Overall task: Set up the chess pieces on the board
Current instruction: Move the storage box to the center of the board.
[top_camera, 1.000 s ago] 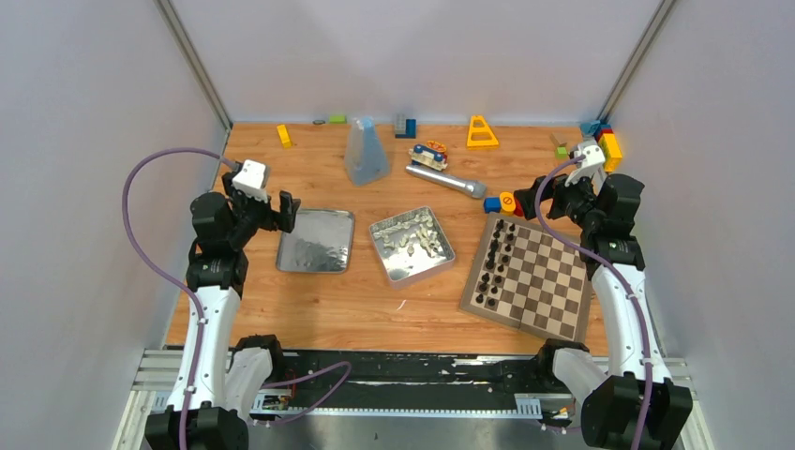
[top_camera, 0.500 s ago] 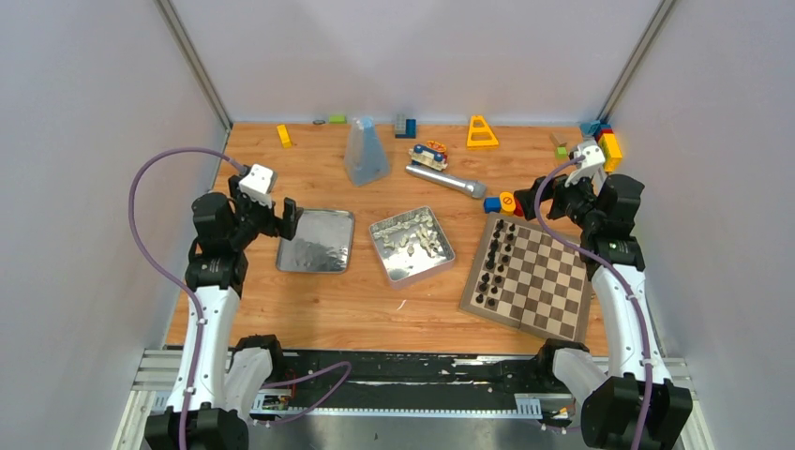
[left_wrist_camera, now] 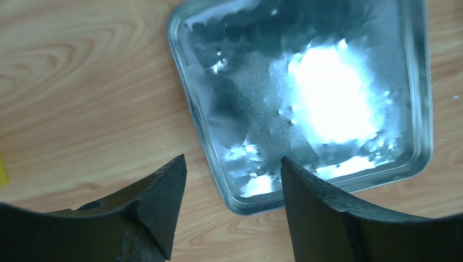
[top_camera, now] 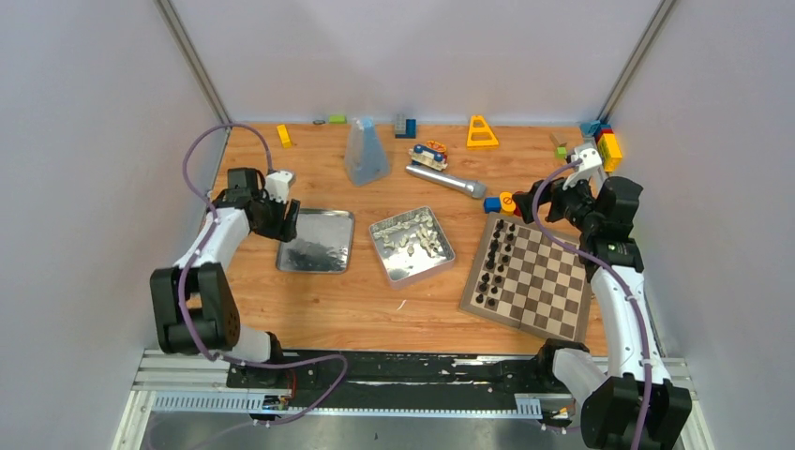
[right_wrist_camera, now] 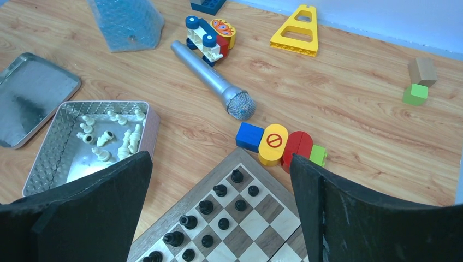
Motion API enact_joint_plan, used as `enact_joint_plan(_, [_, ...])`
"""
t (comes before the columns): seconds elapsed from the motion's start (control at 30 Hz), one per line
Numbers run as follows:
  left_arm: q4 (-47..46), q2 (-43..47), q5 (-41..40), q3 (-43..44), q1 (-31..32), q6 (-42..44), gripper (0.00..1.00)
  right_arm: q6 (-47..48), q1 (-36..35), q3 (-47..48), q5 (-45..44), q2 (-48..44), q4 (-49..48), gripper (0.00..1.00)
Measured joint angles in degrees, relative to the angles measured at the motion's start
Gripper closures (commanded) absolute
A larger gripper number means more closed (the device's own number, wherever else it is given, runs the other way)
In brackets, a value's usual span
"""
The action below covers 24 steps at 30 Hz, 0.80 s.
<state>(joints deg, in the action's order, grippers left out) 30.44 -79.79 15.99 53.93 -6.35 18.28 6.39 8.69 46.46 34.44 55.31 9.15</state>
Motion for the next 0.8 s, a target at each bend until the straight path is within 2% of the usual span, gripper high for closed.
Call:
enact_joint_plan(0.17, [2.0, -10.4, -2.4, 3.3, 0.0, 0.3, 0.44, 0.5, 0.0, 0.0, 1.1, 0.9, 0.1, 0.00])
enact_joint_plan(0.33, [2.0, -16.8, -5.5, 5.4, 0.0, 0.8, 0.58, 0.8, 0.0, 0.0, 2.1, 2.2, 0.5, 0.00])
enact_joint_plan(0.57, [1.8, -18.6, -9.6, 5.6, -0.1, 1.7, 0.79, 1.2, 0.0, 0.0, 2.6, 2.9, 1.3, 0.00])
enact_joint_plan(0.8, [1.6, -18.6, -13.6, 5.6, -3.8, 3.6, 0.85, 1.4, 0.0, 0.0, 3.3, 4.0, 1.5, 0.00])
